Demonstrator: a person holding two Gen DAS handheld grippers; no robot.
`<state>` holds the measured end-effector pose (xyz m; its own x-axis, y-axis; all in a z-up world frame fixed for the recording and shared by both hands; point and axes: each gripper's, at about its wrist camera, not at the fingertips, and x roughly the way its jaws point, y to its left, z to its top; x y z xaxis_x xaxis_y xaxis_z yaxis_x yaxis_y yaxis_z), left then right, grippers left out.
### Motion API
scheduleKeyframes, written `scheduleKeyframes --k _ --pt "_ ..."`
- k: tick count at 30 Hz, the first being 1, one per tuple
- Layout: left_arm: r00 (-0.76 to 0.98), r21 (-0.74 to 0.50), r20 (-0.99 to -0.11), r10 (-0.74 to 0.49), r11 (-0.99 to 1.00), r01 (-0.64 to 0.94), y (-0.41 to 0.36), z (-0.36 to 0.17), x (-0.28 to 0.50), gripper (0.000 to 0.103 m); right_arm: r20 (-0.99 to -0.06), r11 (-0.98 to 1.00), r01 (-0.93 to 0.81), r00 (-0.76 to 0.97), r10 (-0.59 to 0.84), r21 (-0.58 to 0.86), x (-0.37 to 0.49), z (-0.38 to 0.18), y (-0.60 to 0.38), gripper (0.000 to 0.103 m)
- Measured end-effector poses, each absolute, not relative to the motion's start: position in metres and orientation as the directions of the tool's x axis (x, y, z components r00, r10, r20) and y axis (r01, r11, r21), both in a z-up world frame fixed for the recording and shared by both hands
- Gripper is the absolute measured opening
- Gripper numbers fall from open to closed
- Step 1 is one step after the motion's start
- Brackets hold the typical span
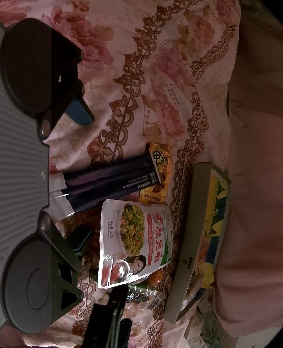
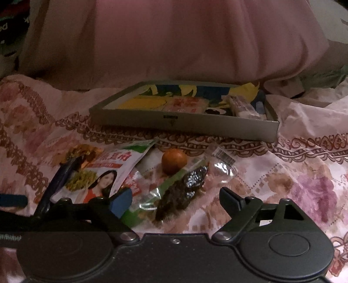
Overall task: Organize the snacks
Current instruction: 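Lower the right gripper onto the dark wrapped snack and close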
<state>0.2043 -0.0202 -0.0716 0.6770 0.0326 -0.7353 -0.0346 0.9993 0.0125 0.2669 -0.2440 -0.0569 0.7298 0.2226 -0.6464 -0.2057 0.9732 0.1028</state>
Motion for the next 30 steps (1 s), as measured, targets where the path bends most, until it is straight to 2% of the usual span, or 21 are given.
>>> scheduleKeyframes --k 5,9,23,26,30 --pt "0.676 0.004 -0.736 0.025 0.999 -0.033 -0.019 -0.073 0.205 0.102 -0.661 0.970 -0.194 0.711 0.241 0.145 0.277 -0.060 -0.246 0.073" --pt "0.675 -0.001 -0.737 0.017 1.000 -0.026 -0.020 -0.074 0.207 0.102 -0.664 0.967 -0.186 0.702 0.257 0.177 0.281 -0.062 -0.250 0.068" --pt "0.667 -0.040 -0.744 -0.021 0.999 -0.012 -0.015 -0.075 0.209 0.102 -0.677 0.951 -0.174 0.671 0.304 0.255 0.292 -0.066 -0.263 0.064" --pt "0.666 -0.055 -0.745 -0.033 0.998 -0.012 -0.013 -0.075 0.209 0.099 -0.676 0.949 -0.186 0.668 0.311 0.253 0.291 -0.066 -0.262 0.061" --pt "0.671 -0.066 -0.740 -0.053 0.998 0.006 -0.015 -0.074 0.207 0.090 -0.685 0.946 -0.209 0.652 0.325 0.250 0.288 -0.065 -0.257 0.058"
